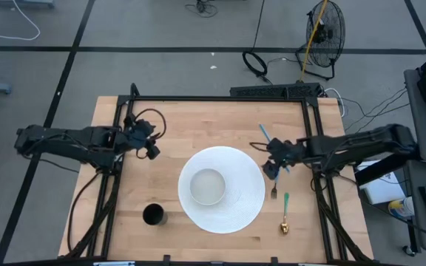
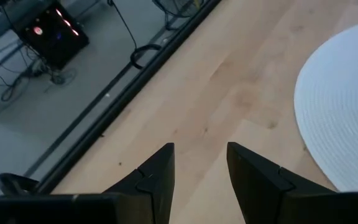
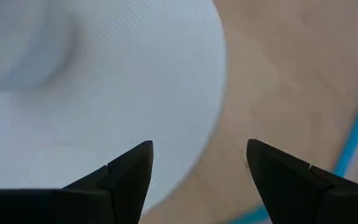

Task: Pick & Place Utensil
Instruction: Put the blue fork into the white bowl

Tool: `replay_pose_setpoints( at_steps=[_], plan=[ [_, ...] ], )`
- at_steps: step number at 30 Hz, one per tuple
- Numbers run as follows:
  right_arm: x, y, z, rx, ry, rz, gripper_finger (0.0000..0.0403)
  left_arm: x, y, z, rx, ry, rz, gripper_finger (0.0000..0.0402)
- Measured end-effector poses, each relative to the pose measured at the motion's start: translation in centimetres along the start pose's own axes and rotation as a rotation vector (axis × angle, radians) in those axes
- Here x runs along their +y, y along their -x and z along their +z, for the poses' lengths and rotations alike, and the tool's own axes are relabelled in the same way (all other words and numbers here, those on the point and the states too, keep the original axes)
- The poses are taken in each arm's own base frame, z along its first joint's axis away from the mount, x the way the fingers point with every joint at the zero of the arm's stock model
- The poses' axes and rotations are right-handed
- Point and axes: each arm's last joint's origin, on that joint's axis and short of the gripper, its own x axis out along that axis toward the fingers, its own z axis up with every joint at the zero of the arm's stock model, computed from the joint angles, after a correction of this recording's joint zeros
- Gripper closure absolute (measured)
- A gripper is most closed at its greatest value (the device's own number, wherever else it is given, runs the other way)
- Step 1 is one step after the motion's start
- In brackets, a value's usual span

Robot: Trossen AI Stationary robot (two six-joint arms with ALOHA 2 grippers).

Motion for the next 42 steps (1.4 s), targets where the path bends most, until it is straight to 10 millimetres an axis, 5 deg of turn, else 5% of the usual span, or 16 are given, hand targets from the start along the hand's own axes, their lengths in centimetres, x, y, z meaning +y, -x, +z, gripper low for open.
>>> replay_pose_setpoints(
  at_steps=[7, 19, 42],
  plan=[
    [-0.6, -0.4, -1.5, 0.106, -0.217, -0.154, 0.0149, -0.5, -0.1, -0.3, -0.038, 0.023, 0.030, 0.0250],
    [0.4, -2.9, -2.9, 0.244, -0.398, -0.253, 0.0149, -1.4, -2.9, -4.8, 0.025, 0.003, 0.063, 0.0250],
    [1.1, -6.3, -4.9, 0.370, -0.523, -0.423, 0.0149, -1.7, -2.6, -4.7, -0.025, -0.006, 0.104, 0.0250]
  ],
)
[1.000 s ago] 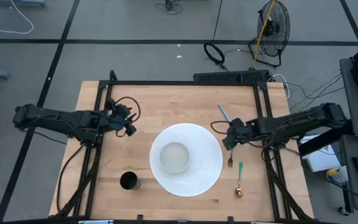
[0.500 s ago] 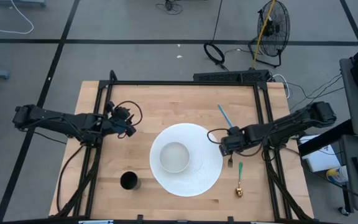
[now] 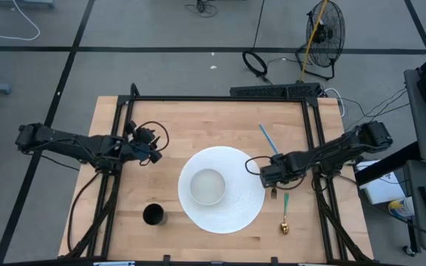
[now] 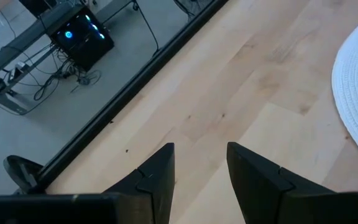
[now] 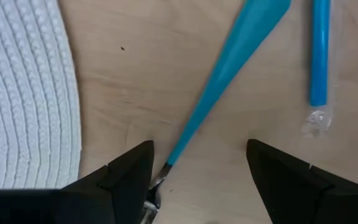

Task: Pick & Place Utensil
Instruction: Put the blue fork into the white bowl

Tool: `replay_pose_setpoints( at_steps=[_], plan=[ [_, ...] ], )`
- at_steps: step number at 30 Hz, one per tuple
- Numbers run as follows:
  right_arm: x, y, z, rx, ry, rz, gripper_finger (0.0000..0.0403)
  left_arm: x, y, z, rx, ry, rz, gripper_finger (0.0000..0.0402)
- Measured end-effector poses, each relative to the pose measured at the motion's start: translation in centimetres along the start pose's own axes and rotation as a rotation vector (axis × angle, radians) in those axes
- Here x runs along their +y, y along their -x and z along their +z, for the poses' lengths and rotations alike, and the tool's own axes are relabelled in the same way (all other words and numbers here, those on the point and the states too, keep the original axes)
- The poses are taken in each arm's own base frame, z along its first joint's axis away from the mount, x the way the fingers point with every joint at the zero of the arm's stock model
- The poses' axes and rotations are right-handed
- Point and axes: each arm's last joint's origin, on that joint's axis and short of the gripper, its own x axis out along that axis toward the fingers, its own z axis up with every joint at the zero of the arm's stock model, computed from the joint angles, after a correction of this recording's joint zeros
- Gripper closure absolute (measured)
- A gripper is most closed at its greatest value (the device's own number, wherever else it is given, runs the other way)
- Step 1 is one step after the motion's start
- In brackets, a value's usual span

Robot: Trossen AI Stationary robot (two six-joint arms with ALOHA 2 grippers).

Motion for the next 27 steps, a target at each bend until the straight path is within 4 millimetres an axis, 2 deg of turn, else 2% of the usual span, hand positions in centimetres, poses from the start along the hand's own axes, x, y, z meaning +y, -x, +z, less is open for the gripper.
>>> replay_pose_setpoints(
  at_steps=[7, 17, 27],
  plan=[
    [0.34, -0.71, 0.04, -0.001, 0.025, -0.017, 0.0166, 0.00, 0.00, 0.00, 0.000, 0.000, 0.001, 0.0250],
    [0.52, -0.74, 0.12, -0.026, 0.092, 0.003, 0.0265, 0.01, 0.01, 0.00, -0.001, -0.001, 0.002, 0.0250],
    [0.52, -0.77, 0.13, -0.027, 0.133, 0.003, 0.0323, 0.01, 0.01, 0.00, -0.001, -0.001, 0.002, 0.0250]
  ],
)
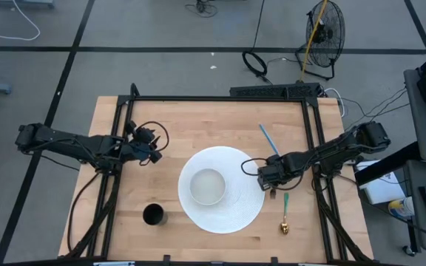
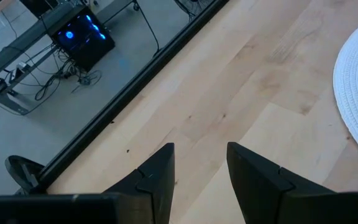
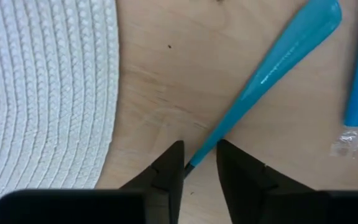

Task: Pick & Place Utensil
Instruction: Put the blue fork into the white bowl

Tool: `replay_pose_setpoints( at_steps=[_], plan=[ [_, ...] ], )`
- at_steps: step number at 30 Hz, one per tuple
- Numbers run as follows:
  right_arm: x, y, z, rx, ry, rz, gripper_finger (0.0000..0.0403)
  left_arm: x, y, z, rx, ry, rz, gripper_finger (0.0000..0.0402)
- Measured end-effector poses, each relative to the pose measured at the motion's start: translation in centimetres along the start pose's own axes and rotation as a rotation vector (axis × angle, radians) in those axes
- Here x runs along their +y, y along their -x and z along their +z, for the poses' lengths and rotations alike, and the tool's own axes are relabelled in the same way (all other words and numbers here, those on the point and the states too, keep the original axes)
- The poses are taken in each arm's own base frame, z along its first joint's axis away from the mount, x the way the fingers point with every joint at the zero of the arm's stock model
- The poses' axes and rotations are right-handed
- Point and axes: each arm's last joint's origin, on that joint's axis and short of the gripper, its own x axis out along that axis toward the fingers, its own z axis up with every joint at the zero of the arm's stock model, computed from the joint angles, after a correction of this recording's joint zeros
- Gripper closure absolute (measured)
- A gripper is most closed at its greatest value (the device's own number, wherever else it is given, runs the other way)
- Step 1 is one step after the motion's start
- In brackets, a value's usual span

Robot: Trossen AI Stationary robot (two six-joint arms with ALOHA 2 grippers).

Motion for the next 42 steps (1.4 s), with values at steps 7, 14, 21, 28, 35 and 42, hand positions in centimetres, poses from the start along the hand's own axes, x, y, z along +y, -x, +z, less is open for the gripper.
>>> replay_pose_setpoints(
  at_steps=[7, 14, 21, 28, 35, 42],
  plan=[
    [0.0, 0.0, 0.0, -0.009, 0.033, -0.004, 0.0366, 0.0, 0.0, 0.0, 0.000, 0.002, 0.000, 0.0250],
    [-0.1, 0.0, 0.1, -0.041, 0.073, -0.015, 0.0397, 0.0, 0.0, 0.1, -0.005, 0.011, -0.002, 0.0250],
    [-0.1, 0.0, 0.1, -0.050, 0.109, -0.019, 0.0398, -0.1, 0.0, 0.2, -0.014, 0.020, -0.005, 0.0250],
    [-0.1, 0.2, 0.2, -0.073, 0.149, -0.011, 0.0400, -0.2, 0.0, 0.5, -0.038, 0.036, -0.013, 0.0250],
    [-0.6, 1.6, 0.5, -0.245, 0.175, 0.015, 0.0402, -0.2, 0.0, 0.5, -0.039, 0.035, -0.013, 0.0250],
    [-0.9, 3.4, 0.5, -0.340, 0.212, 0.096, 0.0402, -0.1, 0.0, 0.5, -0.049, 0.044, 0.014, 0.0250]
  ],
)
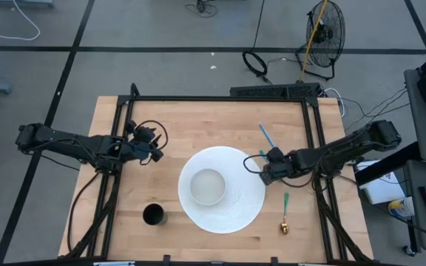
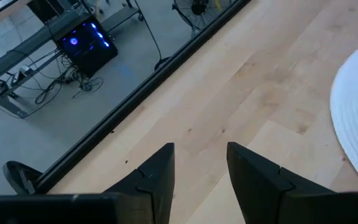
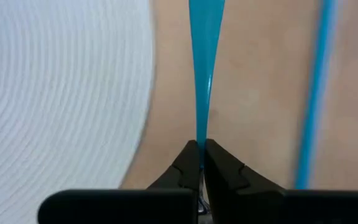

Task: Pick & Place Utensil
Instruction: Put the blue fork into the white bowl

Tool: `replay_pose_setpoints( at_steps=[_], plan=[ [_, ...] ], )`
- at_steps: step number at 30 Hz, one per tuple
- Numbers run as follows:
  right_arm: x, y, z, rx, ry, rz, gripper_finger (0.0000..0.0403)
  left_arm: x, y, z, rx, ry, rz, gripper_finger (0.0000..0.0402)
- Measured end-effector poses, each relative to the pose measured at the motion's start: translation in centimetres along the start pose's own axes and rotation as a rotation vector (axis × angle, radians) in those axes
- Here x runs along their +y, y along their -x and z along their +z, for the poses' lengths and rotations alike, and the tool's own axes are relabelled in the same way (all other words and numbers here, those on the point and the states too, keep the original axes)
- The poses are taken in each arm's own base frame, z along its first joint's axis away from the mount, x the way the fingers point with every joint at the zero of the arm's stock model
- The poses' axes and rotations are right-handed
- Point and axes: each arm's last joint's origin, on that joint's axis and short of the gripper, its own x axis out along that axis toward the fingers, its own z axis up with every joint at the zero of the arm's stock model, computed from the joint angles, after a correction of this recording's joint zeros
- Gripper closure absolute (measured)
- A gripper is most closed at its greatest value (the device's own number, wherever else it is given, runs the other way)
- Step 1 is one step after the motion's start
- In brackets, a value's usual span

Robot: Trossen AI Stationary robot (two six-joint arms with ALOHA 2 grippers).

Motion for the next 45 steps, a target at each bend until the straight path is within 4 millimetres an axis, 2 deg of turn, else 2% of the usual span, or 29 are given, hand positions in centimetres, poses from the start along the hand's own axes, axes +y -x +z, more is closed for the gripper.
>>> replay_pose_setpoints(
  at_steps=[9, 16, 26, 32, 37, 45],
  plan=[
    [0.3, 1.3, 0.9, -0.158, 0.113, 0.080, 0.0402, -0.1, 0.0, 0.5, -0.037, 0.041, -0.008, 0.0250],
    [1.4, 2.2, 1.9, -0.300, 0.261, 0.188, 0.0402, -0.3, 0.0, 0.8, -0.055, 0.060, -0.033, 0.0250],
    [2.6, 4.3, 4.3, -0.572, 0.422, 0.328, 0.0402, -1.4, 0.5, 2.5, -0.166, 0.034, -0.284, 0.0250],
    [3.7, 5.7, 5.7, -0.772, 0.493, 0.405, 0.0402, -1.9, 1.1, 3.5, -0.263, 0.035, -0.362, 0.0250],
    [5.0, 6.6, 6.3, -0.901, 0.570, 0.555, 0.0402, -2.2, 1.5, 3.8, -0.311, 0.006, -0.398, 0.0250],
    [6.9, 6.2, 6.7, -1.007, 0.665, 0.711, 0.0402, -3.1, 2.5, 3.7, -0.347, -0.076, -0.525, 0.0250]
  ],
)
